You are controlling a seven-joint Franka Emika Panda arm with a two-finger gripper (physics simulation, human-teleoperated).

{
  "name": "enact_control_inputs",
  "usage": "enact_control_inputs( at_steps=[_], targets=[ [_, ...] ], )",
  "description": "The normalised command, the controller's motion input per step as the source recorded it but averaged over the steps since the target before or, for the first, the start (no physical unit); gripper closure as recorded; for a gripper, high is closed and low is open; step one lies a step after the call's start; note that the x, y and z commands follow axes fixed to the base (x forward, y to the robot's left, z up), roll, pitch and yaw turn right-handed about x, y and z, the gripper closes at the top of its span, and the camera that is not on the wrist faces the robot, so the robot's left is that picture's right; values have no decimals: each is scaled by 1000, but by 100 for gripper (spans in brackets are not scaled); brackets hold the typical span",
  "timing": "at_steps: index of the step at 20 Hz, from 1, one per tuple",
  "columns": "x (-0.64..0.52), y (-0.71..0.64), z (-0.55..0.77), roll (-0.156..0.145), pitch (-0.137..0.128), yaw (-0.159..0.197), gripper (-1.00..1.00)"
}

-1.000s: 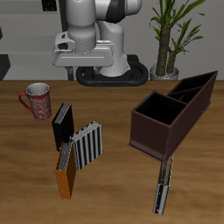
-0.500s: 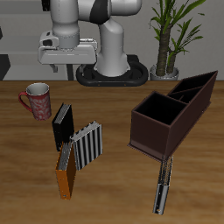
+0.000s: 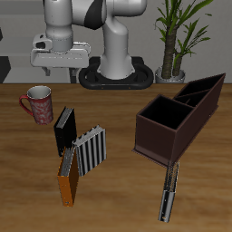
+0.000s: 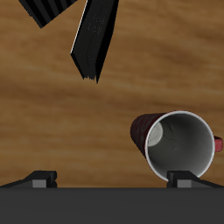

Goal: Place the red mug into the left desk caddy's right compartment and place the left striped book into the left desk caddy's back compartment

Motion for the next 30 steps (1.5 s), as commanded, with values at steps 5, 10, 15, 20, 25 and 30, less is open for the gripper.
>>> enact_control_inputs(
  at_steps=[5,10,15,20,25,30],
  targets=[
    [22,-323,-112,-37,-9,-18,-100],
    [118,-209,-144,13,-11,5,-100],
    [97,-114,-115,30,3,18,-100],
    [201,-120,-322,-27,38,7,-100],
    [48,27,-201,-6,26,-11,-100],
    [56,90,-237,2,22,-5,100]
  ],
)
